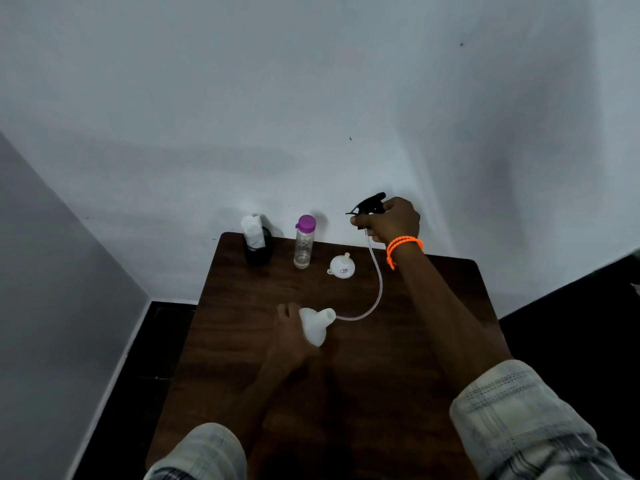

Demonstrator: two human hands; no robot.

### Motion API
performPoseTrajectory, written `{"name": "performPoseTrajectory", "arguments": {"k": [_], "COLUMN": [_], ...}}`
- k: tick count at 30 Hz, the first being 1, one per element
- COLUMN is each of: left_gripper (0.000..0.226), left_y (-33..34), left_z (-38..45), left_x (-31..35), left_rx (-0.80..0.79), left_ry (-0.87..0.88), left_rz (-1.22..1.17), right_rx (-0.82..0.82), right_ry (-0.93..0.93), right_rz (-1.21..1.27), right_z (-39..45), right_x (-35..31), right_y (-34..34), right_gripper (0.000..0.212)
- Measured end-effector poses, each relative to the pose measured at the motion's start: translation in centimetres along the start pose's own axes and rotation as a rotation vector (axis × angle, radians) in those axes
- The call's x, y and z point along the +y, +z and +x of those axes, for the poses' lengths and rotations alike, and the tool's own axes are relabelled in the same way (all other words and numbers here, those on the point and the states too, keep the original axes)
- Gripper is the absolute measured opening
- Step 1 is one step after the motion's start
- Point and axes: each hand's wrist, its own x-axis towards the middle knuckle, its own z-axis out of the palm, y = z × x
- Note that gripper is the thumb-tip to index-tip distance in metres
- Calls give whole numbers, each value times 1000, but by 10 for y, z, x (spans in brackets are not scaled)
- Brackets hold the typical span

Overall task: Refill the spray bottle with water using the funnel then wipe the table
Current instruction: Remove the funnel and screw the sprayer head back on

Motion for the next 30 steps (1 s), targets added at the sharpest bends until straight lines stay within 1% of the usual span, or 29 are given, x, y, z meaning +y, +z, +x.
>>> {"name": "performPoseTrajectory", "arguments": {"k": [1, 4, 7, 10, 12, 16, 21, 25, 28, 30], "left_gripper": [90, 83, 85, 89, 91, 93, 95, 86, 101, 107], "left_y": [5, 6, 3, -8, -11, -7, -12, -18, -20, -20], "left_z": [2, -1, 0, -1, -2, 1, 2, 1, 5, 7], "left_x": [-4, -5, -6, 0, 2, 0, 7, 14, 18, 18], "left_rx": [2, 81, 44, 1, -3, 9, 3, 24, -40, -53], "left_ry": [-12, -9, -21, -11, -12, -32, 20, 65, -43, -100], "left_rz": [2, -11, 9, -15, -24, 39, 51, 16, 5, -22], "right_rx": [-1, 4, 16, 25, 17, 3, -10, -5, 28, 44], "right_ry": [-8, -27, -38, -43, -44, -41, -31, -16, 24, 51], "right_rz": [-9, -29, -37, -39, -40, -43, -34, 75, 246, 397], "right_z": [0, 3, 6, 4, 2, 1, -3, -9, -17, -22], "right_x": [-1, -2, -3, -9, -11, -11, -9, -11, -17, -20], "right_y": [1, 1, -1, -4, -4, 3, 19, 28, 31, 32], "right_gripper": [59, 66, 69, 66, 64, 66, 69, 60, 58, 55]}}
